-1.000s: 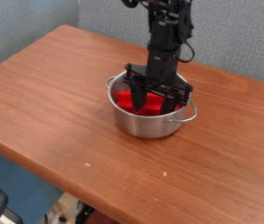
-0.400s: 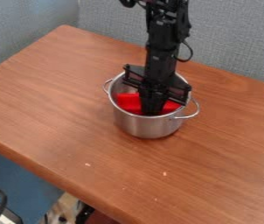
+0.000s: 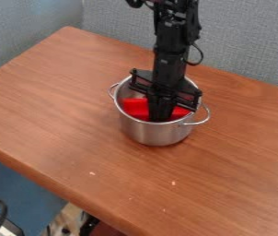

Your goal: Move the red object from the metal pot to the table

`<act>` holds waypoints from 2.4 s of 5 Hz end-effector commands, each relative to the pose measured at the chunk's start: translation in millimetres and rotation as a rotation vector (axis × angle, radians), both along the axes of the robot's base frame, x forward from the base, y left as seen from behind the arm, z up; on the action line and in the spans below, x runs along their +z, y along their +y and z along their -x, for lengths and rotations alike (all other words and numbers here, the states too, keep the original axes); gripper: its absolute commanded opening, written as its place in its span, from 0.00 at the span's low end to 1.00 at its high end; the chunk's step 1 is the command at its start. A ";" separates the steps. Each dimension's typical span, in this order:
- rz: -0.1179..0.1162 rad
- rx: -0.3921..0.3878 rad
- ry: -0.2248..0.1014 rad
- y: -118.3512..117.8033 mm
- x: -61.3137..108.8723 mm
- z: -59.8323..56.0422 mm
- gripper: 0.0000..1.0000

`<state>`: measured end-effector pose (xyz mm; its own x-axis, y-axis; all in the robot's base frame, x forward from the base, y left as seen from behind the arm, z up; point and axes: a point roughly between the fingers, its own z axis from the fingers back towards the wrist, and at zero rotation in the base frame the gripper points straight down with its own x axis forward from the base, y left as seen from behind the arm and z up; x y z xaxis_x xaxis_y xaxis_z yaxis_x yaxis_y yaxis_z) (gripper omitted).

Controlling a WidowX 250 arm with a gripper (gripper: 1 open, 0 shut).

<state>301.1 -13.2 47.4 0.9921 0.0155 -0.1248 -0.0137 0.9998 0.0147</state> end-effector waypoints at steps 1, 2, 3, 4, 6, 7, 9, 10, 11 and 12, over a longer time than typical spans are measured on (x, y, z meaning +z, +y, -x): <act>0.009 0.013 -0.078 3.1 23.9 -7.9 1.00; 0.014 0.013 -0.078 2.7 25.3 -8.0 1.00; 0.013 0.017 -0.080 3.2 25.1 -8.4 0.00; 0.013 0.022 -0.082 3.9 25.1 -9.3 0.00; 0.023 0.025 -0.087 2.7 28.2 -10.9 1.00; 0.031 0.026 -0.090 2.1 30.6 -11.5 0.00; 0.059 0.020 -0.150 0.7 62.4 -10.3 0.00; 0.075 0.009 -0.186 -2.7 80.0 -7.8 0.00; 0.097 0.007 -0.241 -5.4 101.7 -3.9 0.00; 0.125 0.007 -0.291 -8.4 126.1 -0.2 0.00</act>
<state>298.2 -22.4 154.0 0.9950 0.0185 0.0986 -0.0082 0.9945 -0.1041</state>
